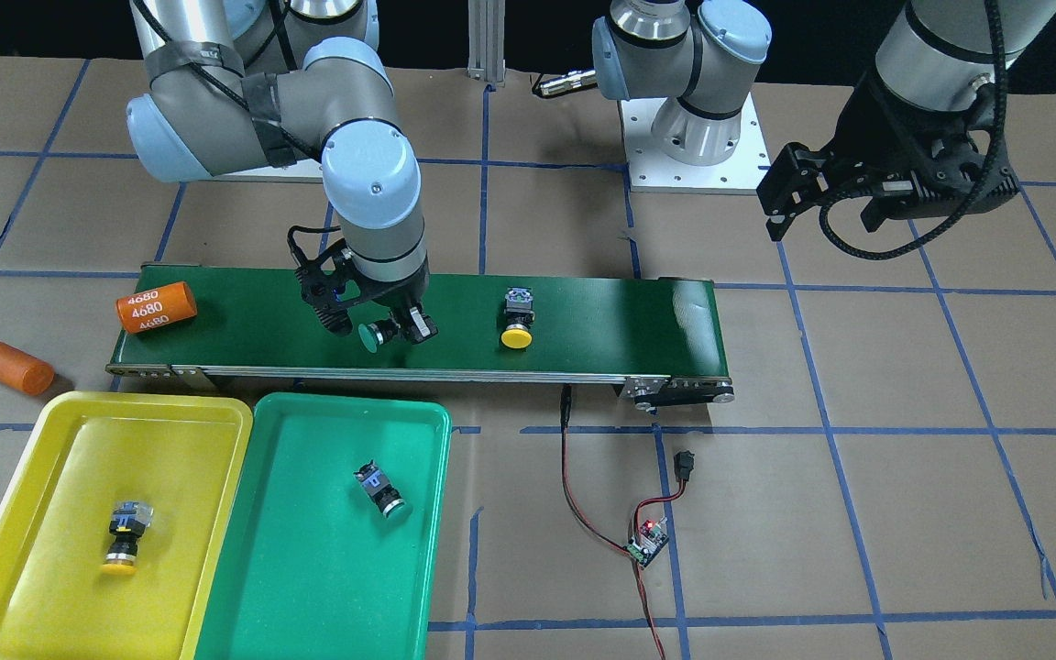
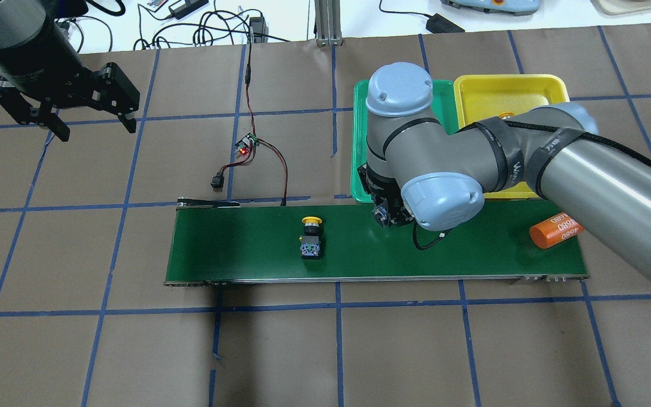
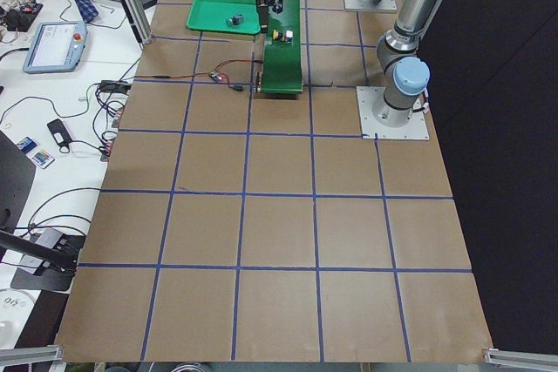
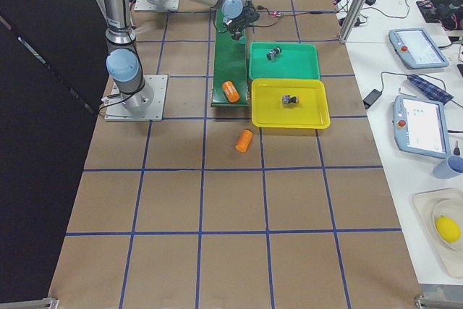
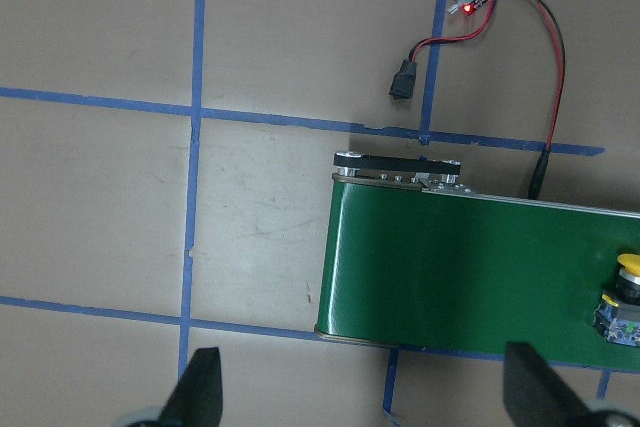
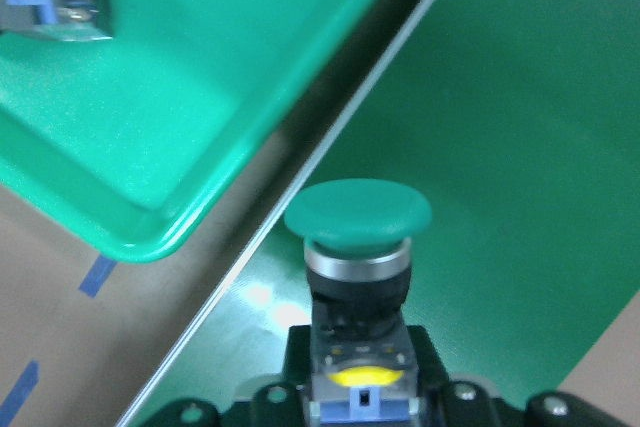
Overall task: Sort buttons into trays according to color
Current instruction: 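Carry the green button over the green tray and open the right gripper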
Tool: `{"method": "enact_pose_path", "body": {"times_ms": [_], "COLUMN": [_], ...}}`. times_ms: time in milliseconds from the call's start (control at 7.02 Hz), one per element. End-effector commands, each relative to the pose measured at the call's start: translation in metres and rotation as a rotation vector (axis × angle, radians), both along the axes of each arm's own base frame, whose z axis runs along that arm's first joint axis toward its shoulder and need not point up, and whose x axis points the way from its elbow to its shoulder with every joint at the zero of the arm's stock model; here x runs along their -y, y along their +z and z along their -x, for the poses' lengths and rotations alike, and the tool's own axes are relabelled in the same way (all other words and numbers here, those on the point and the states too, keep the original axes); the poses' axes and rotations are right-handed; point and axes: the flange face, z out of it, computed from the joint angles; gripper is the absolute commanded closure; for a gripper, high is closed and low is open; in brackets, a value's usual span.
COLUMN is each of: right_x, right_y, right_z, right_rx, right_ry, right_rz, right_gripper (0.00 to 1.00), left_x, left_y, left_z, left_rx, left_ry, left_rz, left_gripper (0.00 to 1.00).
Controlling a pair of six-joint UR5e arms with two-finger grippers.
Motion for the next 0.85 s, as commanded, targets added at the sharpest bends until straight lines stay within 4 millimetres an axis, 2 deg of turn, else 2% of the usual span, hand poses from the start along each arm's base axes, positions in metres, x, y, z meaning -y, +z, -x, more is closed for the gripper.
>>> {"method": "enact_pose_path", "body": {"times_ms": [0,142,285,427,570,712], "right_x": [0.018,0.032,0.044,0.061,0.081,0.090], "right_y": [0.026,0.029,0.034,0.030,0.012,-0.001], "right_z": [0.028,0.050,0.059,0.057,0.054,0.054], "right_rx": [0.027,0.021,0.003,-0.017,-0.038,-0.060], "right_ry": [0.384,0.482,0.594,0.642,0.681,0.750], "right_rz": [0.076,0.111,0.199,0.309,0.395,0.436], "right_gripper": [1.00,1.00,1.00,1.00,1.00,1.00], "left_x": [0.000,0.000,0.000,0.000,0.001,0.001], "left_y": [0.000,0.000,0.000,0.000,0.000,-0.001], "left_z": [0.000,0.000,0.000,-0.002,-0.002,-0.002], "left_rx": [0.000,0.000,0.001,0.012,0.014,0.013], "left_ry": [0.000,0.000,0.000,0.001,0.001,0.001], "left_rz": [-0.001,0.001,-0.001,-0.002,-0.002,-0.004], "left_gripper": [0.00,0.00,0.00,0.00,0.00,0.00]}}
